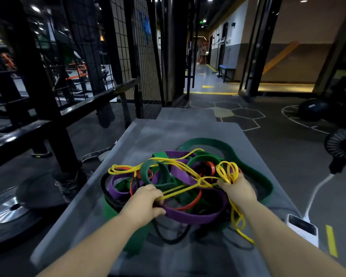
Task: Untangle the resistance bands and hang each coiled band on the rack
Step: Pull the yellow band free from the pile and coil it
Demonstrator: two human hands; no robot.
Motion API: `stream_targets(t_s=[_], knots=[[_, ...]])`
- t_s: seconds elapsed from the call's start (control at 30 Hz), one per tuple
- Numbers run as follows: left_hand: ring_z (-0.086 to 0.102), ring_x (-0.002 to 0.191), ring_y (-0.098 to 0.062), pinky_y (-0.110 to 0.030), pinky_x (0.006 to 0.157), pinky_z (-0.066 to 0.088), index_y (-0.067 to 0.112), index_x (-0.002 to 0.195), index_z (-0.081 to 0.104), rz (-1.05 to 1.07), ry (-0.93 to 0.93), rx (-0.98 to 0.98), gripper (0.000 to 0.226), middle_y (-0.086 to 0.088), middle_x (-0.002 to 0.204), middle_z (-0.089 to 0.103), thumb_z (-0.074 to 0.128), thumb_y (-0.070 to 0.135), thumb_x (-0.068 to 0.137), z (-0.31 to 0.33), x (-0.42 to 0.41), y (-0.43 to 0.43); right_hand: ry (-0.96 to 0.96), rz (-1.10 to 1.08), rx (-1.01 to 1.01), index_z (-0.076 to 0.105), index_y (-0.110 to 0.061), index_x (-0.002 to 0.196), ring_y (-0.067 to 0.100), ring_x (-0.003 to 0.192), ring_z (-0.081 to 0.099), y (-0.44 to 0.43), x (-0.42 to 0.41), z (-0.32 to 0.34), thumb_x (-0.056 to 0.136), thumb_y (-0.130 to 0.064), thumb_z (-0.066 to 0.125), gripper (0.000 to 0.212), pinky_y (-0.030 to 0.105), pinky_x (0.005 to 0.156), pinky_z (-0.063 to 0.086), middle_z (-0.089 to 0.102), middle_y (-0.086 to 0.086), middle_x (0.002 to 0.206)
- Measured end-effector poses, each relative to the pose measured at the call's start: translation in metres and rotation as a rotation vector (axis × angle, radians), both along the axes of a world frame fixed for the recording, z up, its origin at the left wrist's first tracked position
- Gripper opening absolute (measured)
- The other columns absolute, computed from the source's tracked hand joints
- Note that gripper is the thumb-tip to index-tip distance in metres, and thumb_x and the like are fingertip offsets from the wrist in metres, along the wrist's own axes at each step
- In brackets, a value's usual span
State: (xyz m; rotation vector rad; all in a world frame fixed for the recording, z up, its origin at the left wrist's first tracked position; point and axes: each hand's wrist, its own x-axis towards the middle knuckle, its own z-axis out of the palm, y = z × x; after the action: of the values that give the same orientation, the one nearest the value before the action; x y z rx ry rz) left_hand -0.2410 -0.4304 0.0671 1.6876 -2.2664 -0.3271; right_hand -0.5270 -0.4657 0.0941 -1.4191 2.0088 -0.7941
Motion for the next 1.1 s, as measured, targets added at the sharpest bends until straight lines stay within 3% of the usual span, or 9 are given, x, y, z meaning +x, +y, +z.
stream_targets(t_s=[0.13,0.27,0.4,0.5,0.6,0.7,0.83,0.97,1.1], knots=[[0.051,0.095,-0.016,-0.025,0.070,0.030,0.021,0.094,0.060,0.107,-0.040,-0.148,0.025,0.008,0.090,0.045,0.066,0.044,0.086,0.002,-0.010,0.013,0.041,0.028,0.016,0.050,-0.022,0.102,0.029,0.086,0.054,-0.001,0.009,-0.004,0.088,-0.047,0.064,0.031,0.035,0.076,0.039,0.059,0.002,0.091],[0.058,0.087,-0.024,-0.035,0.067,0.041,0.021,0.082,0.051,0.152,0.089,-0.248,0.022,0.006,0.080,0.049,0.063,0.038,0.088,0.007,-0.017,0.016,0.057,0.079,0.035,0.047,-0.020,0.099,0.027,0.085,0.050,0.002,0.014,0.000,0.091,-0.045,0.062,0.031,0.033,0.076,0.038,0.057,0.003,0.091],[0.057,0.089,-0.026,-0.036,0.068,0.040,0.018,0.091,0.051,0.211,0.153,-0.312,0.014,0.000,0.088,0.054,0.058,0.030,0.090,0.022,-0.028,0.016,0.046,0.148,0.114,0.048,-0.018,0.102,0.025,0.090,0.054,0.007,0.017,0.006,0.081,-0.045,0.075,0.044,0.033,0.077,0.042,0.058,0.003,0.095],[0.054,0.077,-0.026,-0.036,0.063,0.040,0.020,0.091,0.049,0.265,0.234,-0.311,0.010,0.002,0.073,0.051,0.056,0.026,0.090,0.033,-0.036,0.016,0.101,0.187,0.174,0.050,-0.016,0.108,0.027,0.095,0.059,0.009,0.021,0.004,0.068,-0.041,0.084,0.058,0.034,0.080,0.047,0.062,0.006,0.101],[0.048,0.058,-0.019,-0.036,0.059,0.043,0.025,0.085,0.046,0.305,0.381,-0.170,0.013,0.003,0.053,0.044,0.058,0.021,0.088,0.040,-0.040,0.014,0.100,0.192,0.141,0.049,-0.015,0.102,0.026,0.089,0.056,0.010,0.025,0.005,0.073,-0.032,0.081,0.046,0.032,0.073,0.042,0.060,0.005,0.094],[0.049,0.050,-0.013,-0.032,0.057,0.042,0.026,0.087,0.054,0.292,0.464,0.033,0.016,0.005,0.049,0.048,0.059,0.012,0.083,0.042,-0.042,0.016,-0.070,0.078,0.011,0.057,-0.011,0.097,0.026,0.081,0.055,0.008,0.024,0.003,0.080,-0.025,0.075,0.028,0.030,0.070,0.039,0.060,0.003,0.081],[0.066,0.064,-0.019,-0.037,0.067,0.054,0.020,0.092,0.061,0.215,0.737,0.336,0.007,0.001,0.059,0.067,0.063,0.014,0.088,0.046,-0.052,0.031,-0.223,-0.099,-0.130,0.060,-0.009,0.103,0.026,0.074,0.057,0.004,0.022,-0.002,0.080,-0.027,0.072,0.032,0.033,0.067,0.041,0.066,0.006,0.085],[0.062,0.062,-0.012,-0.023,0.055,0.051,0.014,0.096,0.059,0.122,0.884,0.482,0.004,-0.003,0.069,0.063,0.057,0.012,0.095,0.045,-0.077,0.051,-0.302,-0.180,-0.205,0.057,-0.008,0.100,0.029,0.074,0.056,0.008,0.031,-0.007,0.082,-0.024,0.069,0.027,0.033,0.068,0.039,0.064,0.007,0.081],[0.059,0.060,-0.013,-0.027,0.061,0.055,0.018,0.103,0.064,0.165,0.942,0.551,0.035,-0.009,0.086,0.059,0.035,0.000,0.095,0.038,-0.089,0.054,-0.436,-0.248,-0.211,0.053,-0.010,0.092,0.026,0.064,0.051,0.007,0.038,-0.012,0.083,-0.023,0.064,0.019,0.032,0.058,0.037,0.057,0.006,0.073]])
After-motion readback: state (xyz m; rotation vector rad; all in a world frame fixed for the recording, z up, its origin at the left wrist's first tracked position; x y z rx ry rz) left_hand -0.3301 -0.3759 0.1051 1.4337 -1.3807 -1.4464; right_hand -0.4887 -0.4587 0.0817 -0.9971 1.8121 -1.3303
